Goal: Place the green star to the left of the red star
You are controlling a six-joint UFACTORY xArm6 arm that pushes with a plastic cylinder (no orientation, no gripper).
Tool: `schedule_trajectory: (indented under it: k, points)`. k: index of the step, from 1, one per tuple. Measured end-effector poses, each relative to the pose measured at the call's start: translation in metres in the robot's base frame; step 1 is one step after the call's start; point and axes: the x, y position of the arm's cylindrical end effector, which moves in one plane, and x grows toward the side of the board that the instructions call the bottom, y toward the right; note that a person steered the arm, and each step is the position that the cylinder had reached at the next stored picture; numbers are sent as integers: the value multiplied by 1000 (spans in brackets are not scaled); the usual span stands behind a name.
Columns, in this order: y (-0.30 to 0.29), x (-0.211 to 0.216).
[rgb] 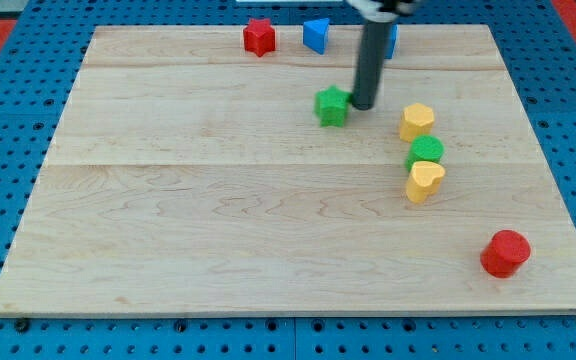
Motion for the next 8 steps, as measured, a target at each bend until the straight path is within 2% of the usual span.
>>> schedule_trajectory:
  k: [1,3,5,8]
  points:
    - [-49,-11]
    - [-47,-10]
    - [-45,15]
    - [-45,15]
